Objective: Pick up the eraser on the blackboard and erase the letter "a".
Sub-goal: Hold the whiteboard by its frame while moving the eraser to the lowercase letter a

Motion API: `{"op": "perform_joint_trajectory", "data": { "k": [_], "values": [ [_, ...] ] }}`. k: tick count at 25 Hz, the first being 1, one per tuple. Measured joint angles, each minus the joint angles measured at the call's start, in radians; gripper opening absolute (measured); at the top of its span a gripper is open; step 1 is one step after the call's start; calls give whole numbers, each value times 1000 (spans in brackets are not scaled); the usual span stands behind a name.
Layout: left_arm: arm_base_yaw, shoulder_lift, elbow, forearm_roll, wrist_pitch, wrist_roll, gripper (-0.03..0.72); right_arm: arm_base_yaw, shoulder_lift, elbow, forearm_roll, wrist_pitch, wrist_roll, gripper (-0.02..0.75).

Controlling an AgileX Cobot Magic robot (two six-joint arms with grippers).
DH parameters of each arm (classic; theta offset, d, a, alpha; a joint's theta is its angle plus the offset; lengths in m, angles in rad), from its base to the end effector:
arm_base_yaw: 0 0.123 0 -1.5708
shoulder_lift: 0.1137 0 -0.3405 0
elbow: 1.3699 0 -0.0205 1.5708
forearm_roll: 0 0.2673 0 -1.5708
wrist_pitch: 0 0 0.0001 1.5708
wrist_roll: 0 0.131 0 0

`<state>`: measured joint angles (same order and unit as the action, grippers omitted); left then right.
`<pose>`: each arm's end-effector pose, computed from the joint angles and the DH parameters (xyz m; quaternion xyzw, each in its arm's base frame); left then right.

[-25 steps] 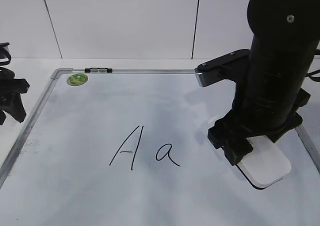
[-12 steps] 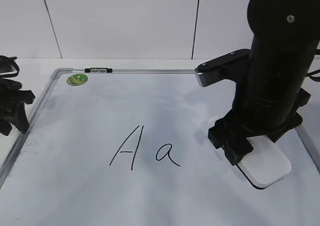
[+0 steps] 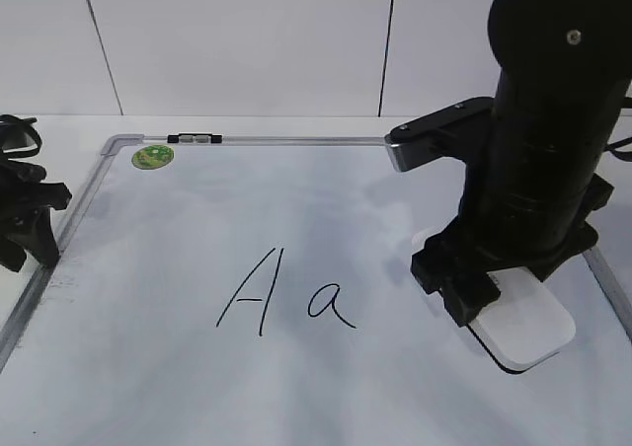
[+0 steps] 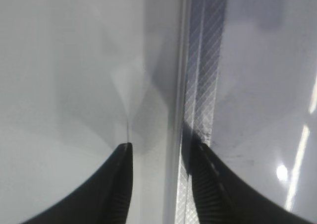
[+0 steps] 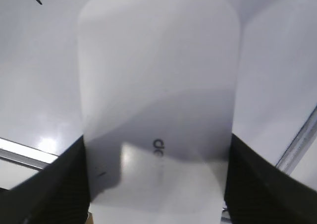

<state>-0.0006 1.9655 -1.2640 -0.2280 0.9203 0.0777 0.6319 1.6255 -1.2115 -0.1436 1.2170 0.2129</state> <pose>0.4022 -0.0238 0.1544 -0.0283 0.9952 -0.0910 0.0215 0.2691 0.1752 0.2625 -0.2308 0.9705 -0.0562 0.0400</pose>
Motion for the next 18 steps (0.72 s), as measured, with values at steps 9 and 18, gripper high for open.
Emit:
{"op": "perform_joint_trajectory", "data": {
  "k": [9,18],
  "values": [
    [0,7,-2,-18,0,0,190,0,0,0,0,0,0,566],
    [0,19,-10,-26,7,0,186,0,0,0,-3,0,0,566]
  ]
}}
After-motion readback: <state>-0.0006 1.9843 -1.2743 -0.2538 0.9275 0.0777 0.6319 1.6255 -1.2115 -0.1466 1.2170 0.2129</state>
